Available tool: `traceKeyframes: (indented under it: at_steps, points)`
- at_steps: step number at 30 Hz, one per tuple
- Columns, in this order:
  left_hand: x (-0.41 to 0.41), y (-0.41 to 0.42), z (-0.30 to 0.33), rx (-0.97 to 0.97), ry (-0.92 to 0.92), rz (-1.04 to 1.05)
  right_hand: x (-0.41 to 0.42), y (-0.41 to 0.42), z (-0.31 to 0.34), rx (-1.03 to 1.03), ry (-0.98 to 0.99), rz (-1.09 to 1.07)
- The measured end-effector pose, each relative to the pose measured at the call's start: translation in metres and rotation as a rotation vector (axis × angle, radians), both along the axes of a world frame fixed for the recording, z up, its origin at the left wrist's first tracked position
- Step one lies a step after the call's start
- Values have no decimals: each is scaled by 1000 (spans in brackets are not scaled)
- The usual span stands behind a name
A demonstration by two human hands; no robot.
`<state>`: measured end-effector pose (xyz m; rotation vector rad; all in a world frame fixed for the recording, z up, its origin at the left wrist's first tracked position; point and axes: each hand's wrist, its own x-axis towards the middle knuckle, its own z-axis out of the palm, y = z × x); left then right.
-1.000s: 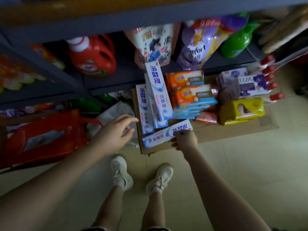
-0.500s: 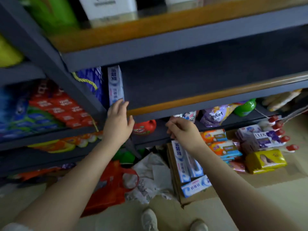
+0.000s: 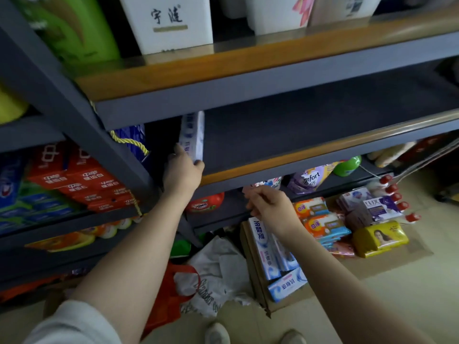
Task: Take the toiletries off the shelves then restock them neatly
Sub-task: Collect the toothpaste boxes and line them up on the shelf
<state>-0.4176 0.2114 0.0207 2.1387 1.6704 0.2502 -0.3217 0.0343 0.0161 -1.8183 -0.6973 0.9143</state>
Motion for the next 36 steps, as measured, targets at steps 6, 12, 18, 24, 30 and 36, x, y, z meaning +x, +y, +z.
traceKeyframes:
  at_steps: [6,12,18,24,30,36]
  points:
    - [11,-50,36,32,-350,-303,18,-15,21,66,190,-202]
    - [1,-128,38,-416,-676,-440,38,-39,21,176,694,-404]
    - [3,-177,12,-1158,-1046,129,58,-85,17,392,872,-381]
    - [15,-213,-13,-1458,-1097,488,67,-118,22,235,414,-355]
    - [33,-240,-29,-1424,-1106,555,78,-144,4,195,145,-419]
    - [30,-247,-32,-1395,-1264,316,108,-169,-32,113,684,-621]
